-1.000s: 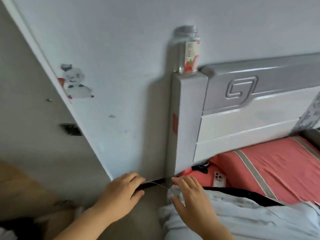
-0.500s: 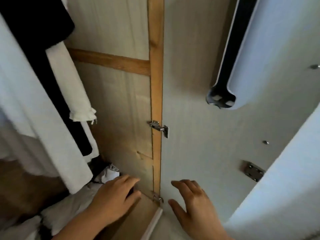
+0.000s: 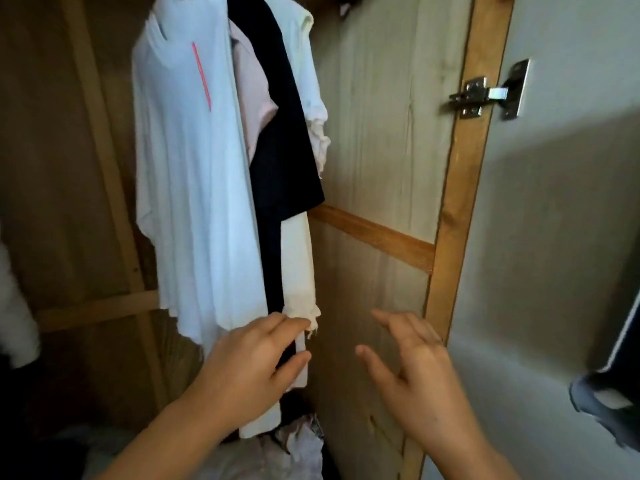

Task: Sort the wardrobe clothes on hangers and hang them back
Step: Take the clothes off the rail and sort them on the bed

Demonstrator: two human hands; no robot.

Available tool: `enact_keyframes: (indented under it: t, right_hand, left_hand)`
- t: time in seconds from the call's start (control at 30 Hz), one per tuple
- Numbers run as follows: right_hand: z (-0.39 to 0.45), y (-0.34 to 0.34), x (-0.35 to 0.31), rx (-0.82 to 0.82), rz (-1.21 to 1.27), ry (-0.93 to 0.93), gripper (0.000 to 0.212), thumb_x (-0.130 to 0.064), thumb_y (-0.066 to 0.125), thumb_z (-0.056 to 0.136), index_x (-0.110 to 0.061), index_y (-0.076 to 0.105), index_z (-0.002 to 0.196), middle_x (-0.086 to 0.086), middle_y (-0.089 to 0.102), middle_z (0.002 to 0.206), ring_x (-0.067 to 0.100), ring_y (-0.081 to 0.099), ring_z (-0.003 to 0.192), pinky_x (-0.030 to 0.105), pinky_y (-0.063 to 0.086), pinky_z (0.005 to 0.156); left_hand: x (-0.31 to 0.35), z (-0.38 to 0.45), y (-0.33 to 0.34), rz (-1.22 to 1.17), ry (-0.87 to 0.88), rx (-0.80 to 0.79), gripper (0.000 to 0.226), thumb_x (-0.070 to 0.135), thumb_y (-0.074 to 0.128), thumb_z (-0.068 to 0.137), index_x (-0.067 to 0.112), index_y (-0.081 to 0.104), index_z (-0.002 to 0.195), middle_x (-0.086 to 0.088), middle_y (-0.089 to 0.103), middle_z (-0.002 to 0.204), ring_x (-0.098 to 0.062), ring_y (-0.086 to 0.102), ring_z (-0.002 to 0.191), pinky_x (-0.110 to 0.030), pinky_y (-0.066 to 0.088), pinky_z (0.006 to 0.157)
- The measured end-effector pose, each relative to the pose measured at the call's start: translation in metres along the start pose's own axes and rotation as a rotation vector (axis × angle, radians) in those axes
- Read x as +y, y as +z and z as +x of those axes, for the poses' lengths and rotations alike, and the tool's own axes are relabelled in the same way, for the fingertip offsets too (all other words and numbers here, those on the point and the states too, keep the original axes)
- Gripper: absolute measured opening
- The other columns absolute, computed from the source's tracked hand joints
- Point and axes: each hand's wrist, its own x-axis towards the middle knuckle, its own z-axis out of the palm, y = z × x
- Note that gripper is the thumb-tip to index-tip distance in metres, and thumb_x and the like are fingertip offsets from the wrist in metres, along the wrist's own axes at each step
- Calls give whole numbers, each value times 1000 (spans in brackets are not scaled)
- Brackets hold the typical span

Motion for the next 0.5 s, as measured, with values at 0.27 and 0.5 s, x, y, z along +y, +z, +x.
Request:
enact_keyframes:
  t: [0.27,0.5]
  right_hand:
    - [108,-34,-49,217,228,-116,47,-41,57,88,-32,45,133,-21,41,119,-3,37,117,18,37,92]
    - [201,-58,-88,464,383,-194,20,-34,62,84,-36,54,103,-18,49,99,5,48,102,25,43,86]
  left_hand:
    - [-6,78,-95,151,49,363,48,54,38,86,28,59,120,10,62,113,-6,55,81,-22,46,63]
    - [-30,157,-165,246,142,533,52,57,34,83,30,56,121,13,55,118,-10,53,108,-32,50,76]
